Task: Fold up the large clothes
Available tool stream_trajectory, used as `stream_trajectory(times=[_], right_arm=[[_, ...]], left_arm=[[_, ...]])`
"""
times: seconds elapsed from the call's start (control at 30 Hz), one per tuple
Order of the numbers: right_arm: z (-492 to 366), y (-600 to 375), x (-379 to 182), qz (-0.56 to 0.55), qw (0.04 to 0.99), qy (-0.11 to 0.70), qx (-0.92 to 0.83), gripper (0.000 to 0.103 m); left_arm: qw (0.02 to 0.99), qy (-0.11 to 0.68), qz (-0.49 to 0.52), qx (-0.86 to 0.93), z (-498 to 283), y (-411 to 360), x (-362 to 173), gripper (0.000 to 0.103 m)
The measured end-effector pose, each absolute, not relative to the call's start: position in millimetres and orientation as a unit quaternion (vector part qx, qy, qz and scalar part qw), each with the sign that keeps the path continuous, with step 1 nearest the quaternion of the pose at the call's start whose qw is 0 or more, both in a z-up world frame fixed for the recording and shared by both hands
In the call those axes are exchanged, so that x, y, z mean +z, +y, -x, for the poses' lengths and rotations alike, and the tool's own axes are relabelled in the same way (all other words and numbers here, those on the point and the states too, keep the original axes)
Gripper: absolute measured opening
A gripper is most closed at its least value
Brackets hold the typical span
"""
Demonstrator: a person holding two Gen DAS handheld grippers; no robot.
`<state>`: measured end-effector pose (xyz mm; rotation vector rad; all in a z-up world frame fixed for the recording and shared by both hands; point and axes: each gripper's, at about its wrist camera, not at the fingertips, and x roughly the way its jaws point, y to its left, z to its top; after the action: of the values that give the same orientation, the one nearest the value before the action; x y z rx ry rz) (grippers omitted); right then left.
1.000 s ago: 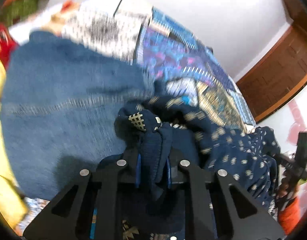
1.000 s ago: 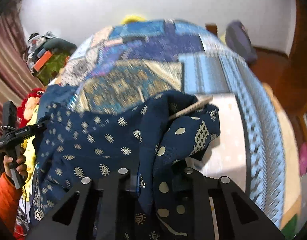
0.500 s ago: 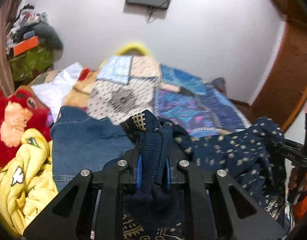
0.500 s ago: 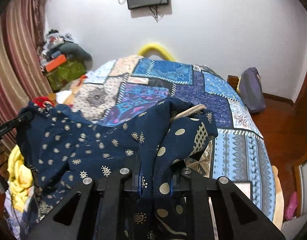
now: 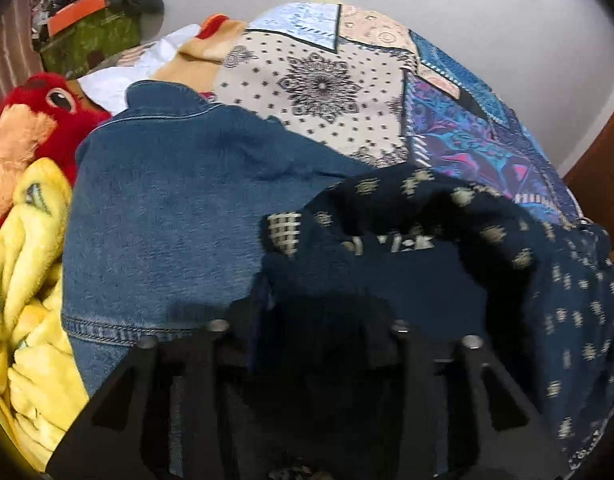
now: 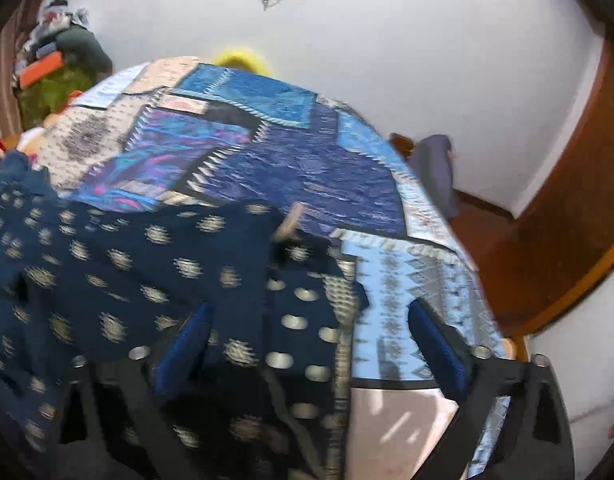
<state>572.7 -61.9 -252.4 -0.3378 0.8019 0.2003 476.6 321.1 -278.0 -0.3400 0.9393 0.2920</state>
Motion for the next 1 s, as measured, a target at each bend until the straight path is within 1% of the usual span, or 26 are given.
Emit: stream_trajectory(times=[0.07, 0.1, 0.27, 0.43, 0.63, 0.8, 1.0], right_arm=[[-573.4, -72.5, -253.5, 0.143, 0.894, 0.409, 0.115, 0.098], [-572.0, -77.4, -252.6, 0.137, 0.892, 0.415, 0.119, 0.098], [-550.0, -98.2, -239.9, 0.119, 0.886, 0.431, 0.126, 0.098], [-502.5, -114.3, -217.0, 0.114, 0.874, 0.457, 0.121, 0.098], [-427.7, -130.1, -179.4, 0.118, 0.875, 0.446, 0.148, 0.098], [-360.6, -140.3, -151.5, 0.127, 0.886, 0.416, 0.159, 0.098], [-300.7, -150.8, -146.2, 0.116, 0.885, 0.419, 0.168, 0.098]], left_arm=[[0.866, 0.447, 0.157, 0.157, -471.0, 321.3, -275.6, 0.068], [0.865, 0.447, 0.153, 0.166, -466.7, 321.7, -274.6, 0.070], [0.868, 0.454, 0.126, 0.155, -445.5, 314.5, -261.6, 0.071], [0.879, 0.458, 0.049, 0.123, -412.8, 287.6, -230.4, 0.071], [0.886, 0.454, 0.016, 0.087, -353.7, 253.3, -186.7, 0.071], [0.895, 0.440, 0.004, 0.070, -304.3, 232.3, -160.2, 0.072], [0.896, 0.441, 0.021, 0.053, -249.2, 220.0, -152.7, 0.082]])
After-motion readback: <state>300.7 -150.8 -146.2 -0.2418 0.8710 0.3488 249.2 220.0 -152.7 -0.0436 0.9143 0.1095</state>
